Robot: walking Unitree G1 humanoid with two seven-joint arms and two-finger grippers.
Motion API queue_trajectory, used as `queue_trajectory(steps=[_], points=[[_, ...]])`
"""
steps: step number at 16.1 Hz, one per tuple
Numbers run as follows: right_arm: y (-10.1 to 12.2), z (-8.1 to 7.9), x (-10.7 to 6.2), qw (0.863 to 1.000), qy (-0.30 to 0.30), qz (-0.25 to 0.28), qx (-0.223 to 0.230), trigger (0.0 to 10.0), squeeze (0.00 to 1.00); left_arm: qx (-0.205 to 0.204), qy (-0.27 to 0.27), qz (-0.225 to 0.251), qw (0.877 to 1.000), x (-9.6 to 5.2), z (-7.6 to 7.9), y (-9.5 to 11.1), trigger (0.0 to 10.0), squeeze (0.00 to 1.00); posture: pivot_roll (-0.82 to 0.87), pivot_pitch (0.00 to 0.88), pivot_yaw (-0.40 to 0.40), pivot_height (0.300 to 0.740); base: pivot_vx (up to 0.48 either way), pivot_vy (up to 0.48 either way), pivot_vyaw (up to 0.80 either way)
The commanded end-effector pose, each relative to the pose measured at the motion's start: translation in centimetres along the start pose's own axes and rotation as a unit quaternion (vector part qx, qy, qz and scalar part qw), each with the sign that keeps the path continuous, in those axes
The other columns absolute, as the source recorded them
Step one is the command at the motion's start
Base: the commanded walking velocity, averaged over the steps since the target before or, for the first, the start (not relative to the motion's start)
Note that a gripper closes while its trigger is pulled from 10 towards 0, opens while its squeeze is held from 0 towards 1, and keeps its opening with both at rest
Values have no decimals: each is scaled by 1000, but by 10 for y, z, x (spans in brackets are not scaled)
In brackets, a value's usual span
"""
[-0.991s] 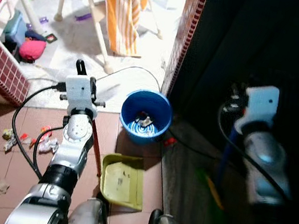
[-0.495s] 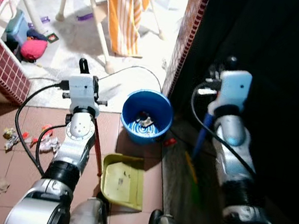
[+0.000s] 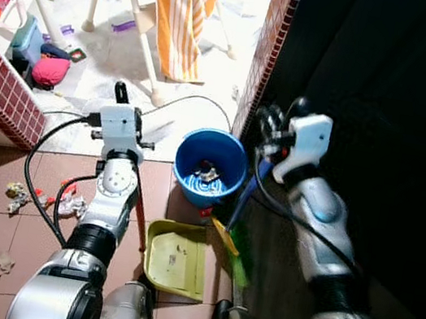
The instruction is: Sweep floor
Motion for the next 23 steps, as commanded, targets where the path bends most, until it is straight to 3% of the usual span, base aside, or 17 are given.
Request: queue_trajectory(steps=[1,6,9,13,23], points=[[-2,-10,-2,999,34,-7,1,10000,0,13,14,-70,997,-13,-9,-35,10000,0,-73,211,2,740,0,0,0],[-9,-4,-11,999,14,-27,27,10000,0,23,40,-48,998,-12,-27,-25,10000,0,-70,192,-6,740,0,0,0],[-13,-22,-11,999,16,-28,35,10000,0,27,42,-52,997,-14,-30,-27,10000,0,-51,155,-5,740,0,0,0],[-18,-34,-10,999,24,-36,33,10000,0,21,13,-62,998,-15,-20,-29,10000,0,-42,132,-6,740,0,333,0],[-31,-18,-11,997,-31,-65,-12,10000,0,23,-44,-88,995,-17,-1,-36,10000,0,-42,113,11,740,0,480,0]])
Point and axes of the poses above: a point about 5 cm out from each wrist's last joint towards the gripper, its own x axis pointing out of the wrist towards the gripper, its own y axis along the axis of the wrist's last joint, z = x × y, the point moved 4 cm from there along x, pointing out of the wrist towards the gripper, and after that the axes turned 6 degrees about -x, right-handed, at the moved point
